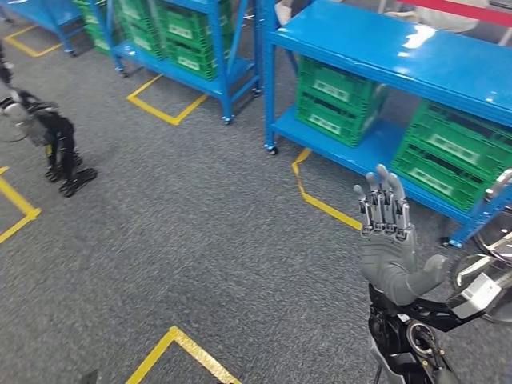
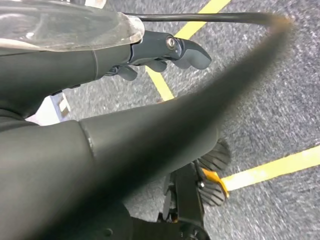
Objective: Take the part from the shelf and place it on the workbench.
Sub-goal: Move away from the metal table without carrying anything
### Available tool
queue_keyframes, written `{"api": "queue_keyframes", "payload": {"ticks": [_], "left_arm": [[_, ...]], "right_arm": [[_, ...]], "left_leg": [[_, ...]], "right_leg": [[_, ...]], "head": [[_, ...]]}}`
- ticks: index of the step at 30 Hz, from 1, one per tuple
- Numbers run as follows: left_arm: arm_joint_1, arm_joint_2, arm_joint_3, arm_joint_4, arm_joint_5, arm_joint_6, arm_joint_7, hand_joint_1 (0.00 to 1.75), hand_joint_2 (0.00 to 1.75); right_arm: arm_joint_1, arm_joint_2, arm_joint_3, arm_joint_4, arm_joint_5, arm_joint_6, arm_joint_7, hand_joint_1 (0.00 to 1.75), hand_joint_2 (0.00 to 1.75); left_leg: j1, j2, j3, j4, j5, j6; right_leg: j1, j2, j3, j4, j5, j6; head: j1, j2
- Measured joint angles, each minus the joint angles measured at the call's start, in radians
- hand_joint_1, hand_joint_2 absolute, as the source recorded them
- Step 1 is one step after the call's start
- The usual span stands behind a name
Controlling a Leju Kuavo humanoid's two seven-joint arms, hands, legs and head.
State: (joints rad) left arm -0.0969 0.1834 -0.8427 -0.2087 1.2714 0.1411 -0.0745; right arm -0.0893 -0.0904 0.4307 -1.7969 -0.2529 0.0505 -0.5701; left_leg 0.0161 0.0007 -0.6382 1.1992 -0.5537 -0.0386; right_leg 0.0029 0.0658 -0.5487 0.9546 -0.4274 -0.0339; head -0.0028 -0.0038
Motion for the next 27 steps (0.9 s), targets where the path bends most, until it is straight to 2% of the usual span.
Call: {"api": "queue_keyframes", "payload": {"ticks": [1, 3, 4, 5, 7, 8, 9, 11, 12, 13, 14, 15, 16, 17, 18, 19, 20, 22, 23, 24, 26, 27], "left_arm": [[0.0, 0.0, 0.0, 0.0, 0.0, 0.0, 0.0, 0.0, 0.0], [-0.001, 0.002, 0.0, 0.0, 0.0, 0.0, 0.0, 0.0, 0.0], [-0.002, 0.003, 0.0, 0.0, 0.0, 0.001, 0.0, 0.0, 0.0], [-0.004, 0.004, 0.0, 0.0, 0.0, 0.001, 0.0, 0.0, 0.0], [-0.006, 0.003, 0.0, 0.0, 0.0, 0.001, 0.0, 0.0, 0.0], [-0.007, 0.002, 0.0, 0.0, 0.001, 0.002, 0.0, 0.0, 0.0], [-0.008, 0.002, 0.0, 0.0, 0.001, 0.002, 0.0, 0.0, 0.0], [-0.006, 0.002, 0.0, 0.0, 0.001, 0.002, 0.0, 0.0, 0.0], [-0.004, 0.002, 0.0, 0.0, 0.001, 0.002, 0.0, 0.0, 0.0], [-0.002, 0.002, 0.0, 0.0, 0.001, 0.002, 0.0, 0.0, 0.0], [-0.001, 0.002, 0.0, 0.0, 0.001, 0.002, 0.0, 0.0, 0.0], [-0.001, 0.001, 0.0, 0.0, 0.001, 0.003, 0.0, 0.0, 0.0], [-0.002, 0.001, 0.0, 0.0, 0.001, 0.003, 0.0, 0.0, 0.0], [-0.002, 0.0, 0.0, 0.0, 0.001, 0.003, 0.0, 0.0, 0.0], [-0.002, 0.0, 0.0, 0.0, 0.001, 0.003, 0.0, 0.0, 0.0], [-0.002, 0.0, 0.0, 0.0, 0.001, 0.003, 0.0, 0.0, 0.0], [-0.002, 0.0, 0.0, 0.0, 0.001, 0.004, 0.0, 0.0, 0.0], [-0.004, -0.001, 0.0, 0.0, 0.001, 0.006, 0.0, 0.0, 0.0], [-0.006, -0.001, 0.0, 0.0, 0.002, 0.006, 0.0, 0.0, 0.0], [-0.007, -0.001, 0.0, 0.0, 0.003, 0.007, 0.0, 0.0, 0.0], [-0.007, -0.002, 0.0, 0.0, 0.006, 0.008, 0.0, 0.0, 0.0], [-0.007, -0.002, 0.0, 0.0, 0.007, 0.008, -0.001, 0.0, 0.0]], "right_arm": [[0.0, 0.0, -0.001, 0.0, 0.0, 0.0, 0.0, 0.0, 0.0], [0.001, 0.0, -0.002, 0.0, 0.0, 0.001, -0.001, 0.0, 0.0], [0.001, 0.0, -0.003, 0.0, 0.0, 0.001, -0.002, 0.0, 0.0], [0.002, 0.0, -0.004, 0.0, 0.0, 0.002, -0.002, 0.0, 0.0], [0.003, -0.001, -0.007, 0.0, 0.0, 0.002, -0.003, 0.0, 0.0], [0.004, -0.002, -0.008, 0.0, 0.0, 0.003, -0.004, 0.0, 0.0], [0.004, -0.002, -0.01, 0.0, 0.0, 0.003, -0.004, 0.0, 0.0], [0.004, -0.004, -0.012, 0.001, 0.0, 0.003, -0.005, 0.0, 0.0], [0.004, -0.005, -0.012, 0.002, 0.0, 0.003, -0.004, 0.0, 0.0], [0.004, -0.005, -0.013, 0.003, 0.0, 0.003, -0.004, 0.0, 0.0], [0.005, -0.006, -0.013, 0.005, 0.0, 0.003, -0.004, 0.0, 0.0], [0.006, -0.006, -0.014, 0.006, 0.0, 0.004, -0.004, 0.0, 0.0], [0.007, -0.006, -0.014, 0.006, 0.0, 0.004, -0.004, 0.0, 0.0], [0.006, -0.007, -0.015, 0.007, 0.0, 0.004, -0.004, 0.0, 0.0], [0.006, -0.007, -0.015, 0.007, 0.0, 0.004, -0.004, 0.0, 0.0], [0.005, -0.007, -0.016, 0.007, 0.0, 0.004, -0.005, 0.0, 0.0], [0.005, -0.007, -0.016, 0.007, 0.0, 0.004, -0.005, 0.0, 0.0], [0.007, -0.007, -0.016, 0.006, 0.0, 0.004, -0.005, 0.0, 0.0], [0.007, -0.007, -0.018, 0.006, 0.003, -0.001, -0.001, 0.0, 0.0], [0.005, -0.007, -0.019, 0.006, 0.01, -0.009, 0.007, 0.0, 0.0], [0.002, -0.007, -0.02, 0.008, 0.038, -0.047, 0.047, 0.0, 0.0], [0.001, -0.007, -0.02, 0.011, 0.053, -0.069, 0.071, 0.0, 0.0]], "left_leg": [[0.0, -0.013, 0.032, -0.077, 0.045, 0.004], [0.001, -0.054, 0.091, -0.215, 0.101, 0.011], [0.0, -0.066, 0.105, -0.248, 0.11, 0.013], [-0.002, -0.068, 0.108, -0.258, 0.107, 0.014], [-0.002, -0.044, 0.112, -0.265, 0.111, 0.022], [0.0, -0.032, 0.116, -0.27, 0.113, 0.027], [0.002, -0.02, 0.119, -0.275, 0.115, 0.031], [0.001, 0.005, 0.124, -0.28, 0.115, 0.036], [0.0, 0.018, 0.125, -0.28, 0.113, 0.038], [-0.001, 0.032, 0.126, -0.279, 0.111, 0.039], [-0.001, 0.044, 0.128, -0.279, 0.11, 0.038], [-0.001, 0.056, 0.13, -0.279, 0.107, 0.037], [0.0, 0.068, 0.134, -0.279, 0.104, 0.034], [0.001, 0.078, 0.139, -0.279, 0.101, 0.029], [-0.001, 0.088, 0.143, -0.277, 0.097, 0.024], [-0.003, 0.098, 0.145, -0.276, 0.094, 0.018], [-0.006, 0.108, 0.146, -0.274, 0.092, 0.012], [-0.007, 0.128, 0.148, -0.272, 0.088, 0.002], [-0.005, 0.119, 0.146, -0.263, 0.079, -0.003], [-0.002, 0.097, 0.138, -0.239, 0.063, -0.007], [0.0, 0.033, 0.079, -0.117, 0.001, -0.01], [0.0, 0.017, 0.039, -0.042, -0.029, -0.009]], "right_leg": [[0.0, 0.014, 0.001, 0.001, 0.0, 0.0], [0.0, 0.038, -0.001, 0.003, 0.0, 0.005], [0.0, 0.047, -0.004, 0.004, 0.001, 0.01], [-0.002, 0.056, -0.007, 0.003, 0.002, 0.015], [-0.005, 0.07, -0.013, 0.002, 0.003, 0.027], [-0.003, 0.059, -0.02, 0.012, -0.003, 0.032], [-0.002, 0.037, -0.034, 0.04, -0.02, 0.037], [-0.002, -0.022, -0.089, 0.16, -0.083, 0.044], [-0.004, -0.039, -0.122, 0.232, -0.114, 0.047], [-0.007, -0.049, -0.147, 0.285, -0.131, 0.05], [-0.01, -0.055, -0.153, 0.301, -0.128, 0.053], [-0.013, -0.061, -0.139, 0.276, -0.107, 0.054], [-0.016, -0.073, -0.105, 0.214, -0.073, 0.055], [-0.015, -0.097, -0.066, 0.139, -0.044, 0.056], [-0.011, -0.119, -0.031, 0.073, -0.026, 0.053], [-0.007, -0.136, -0.007, 0.03, -0.017, 0.048], [-0.003, -0.142, 0.001, 0.013, -0.02, 0.043], [-0.001, -0.119, 0.002, 0.01, -0.018, 0.029], [-0.001, -0.107, 0.002, 0.008, -0.016, 0.023], [-0.002, -0.097, 0.002, 0.006, -0.014, 0.017], [-0.002, -0.081, 0.002, 0.003, -0.011, 0.007], [-0.001, -0.074, 0.001, 0.004, -0.011, 0.003]], "head": [[-0.003, 0.0], [-0.009, 0.0], [-0.011, 0.0], [-0.012, 0.0], [-0.013, 0.0], [-0.011, 0.0], [-0.005, 0.0], [0.009, 0.0], [0.015, 0.0], [0.017, 0.0], [0.019, 0.0], [0.022, 0.0], [0.025, 0.0], [0.031, 0.0], [0.037, 0.0], [0.042, 0.0], [0.043, 0.0], [0.036, 0.0], [0.032, 0.0], [0.028, 0.0], [0.013, 0.0], [0.005, 0.0]]}}
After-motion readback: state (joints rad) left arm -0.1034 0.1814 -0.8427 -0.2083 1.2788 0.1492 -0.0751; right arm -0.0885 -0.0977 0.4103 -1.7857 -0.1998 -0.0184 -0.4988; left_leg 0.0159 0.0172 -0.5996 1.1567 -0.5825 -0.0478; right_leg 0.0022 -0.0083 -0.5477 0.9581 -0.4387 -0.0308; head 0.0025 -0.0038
